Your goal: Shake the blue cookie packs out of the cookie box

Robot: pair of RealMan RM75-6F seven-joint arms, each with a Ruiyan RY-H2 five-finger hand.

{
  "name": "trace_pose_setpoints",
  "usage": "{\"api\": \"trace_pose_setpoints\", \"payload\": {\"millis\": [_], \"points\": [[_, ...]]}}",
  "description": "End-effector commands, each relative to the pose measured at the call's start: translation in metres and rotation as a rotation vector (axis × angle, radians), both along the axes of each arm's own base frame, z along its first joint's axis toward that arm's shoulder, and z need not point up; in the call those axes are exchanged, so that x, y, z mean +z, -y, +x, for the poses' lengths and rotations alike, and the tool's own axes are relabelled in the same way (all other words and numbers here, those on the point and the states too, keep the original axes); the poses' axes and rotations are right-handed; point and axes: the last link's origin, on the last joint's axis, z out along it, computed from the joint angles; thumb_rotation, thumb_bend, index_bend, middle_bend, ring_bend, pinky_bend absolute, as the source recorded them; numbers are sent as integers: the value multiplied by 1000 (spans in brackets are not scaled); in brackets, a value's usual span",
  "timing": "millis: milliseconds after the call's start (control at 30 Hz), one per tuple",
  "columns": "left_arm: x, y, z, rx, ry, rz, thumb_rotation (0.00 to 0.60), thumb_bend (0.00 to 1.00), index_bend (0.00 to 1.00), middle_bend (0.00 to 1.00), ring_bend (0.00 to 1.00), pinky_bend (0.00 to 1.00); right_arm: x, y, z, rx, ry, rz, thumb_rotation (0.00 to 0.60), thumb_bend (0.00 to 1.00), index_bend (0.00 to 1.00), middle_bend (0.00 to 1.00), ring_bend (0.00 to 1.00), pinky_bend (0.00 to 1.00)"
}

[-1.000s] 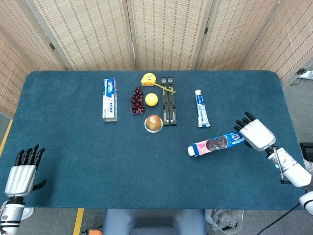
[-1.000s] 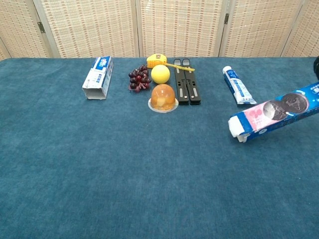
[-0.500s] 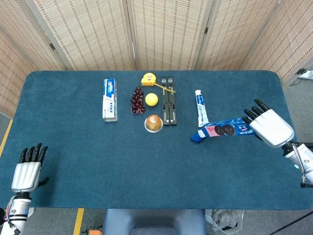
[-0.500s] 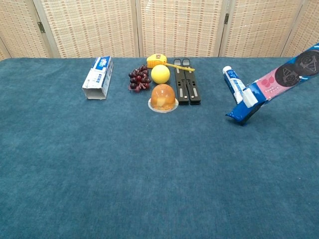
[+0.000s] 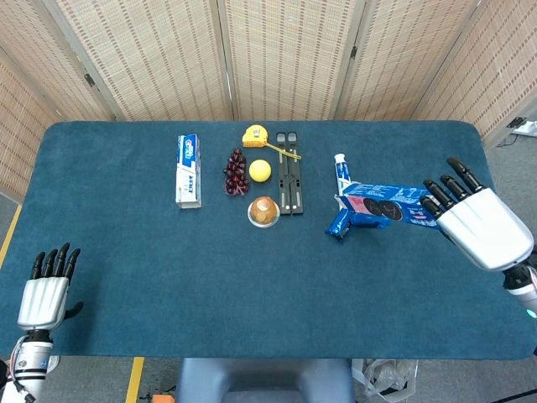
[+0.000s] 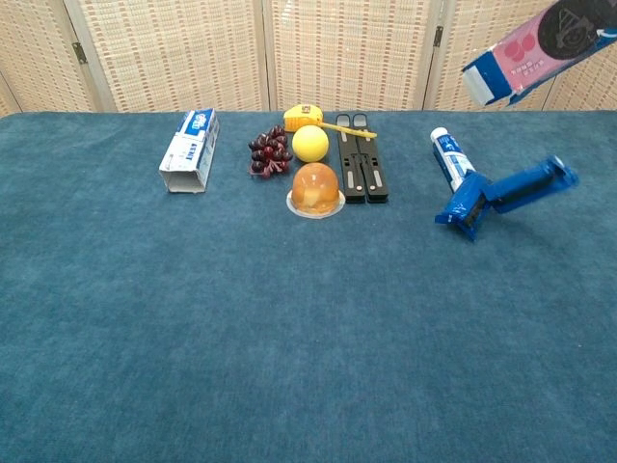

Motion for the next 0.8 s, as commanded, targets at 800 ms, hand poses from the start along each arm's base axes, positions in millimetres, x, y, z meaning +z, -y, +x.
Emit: {"api": "trace_pose_setpoints", "payload": {"millis": [800], "points": [[15, 0, 2, -19, 96, -43, 600, 194, 0, 0, 0, 0, -168, 26, -95, -147, 656, 227, 600, 223, 576, 324, 301, 173]]}}
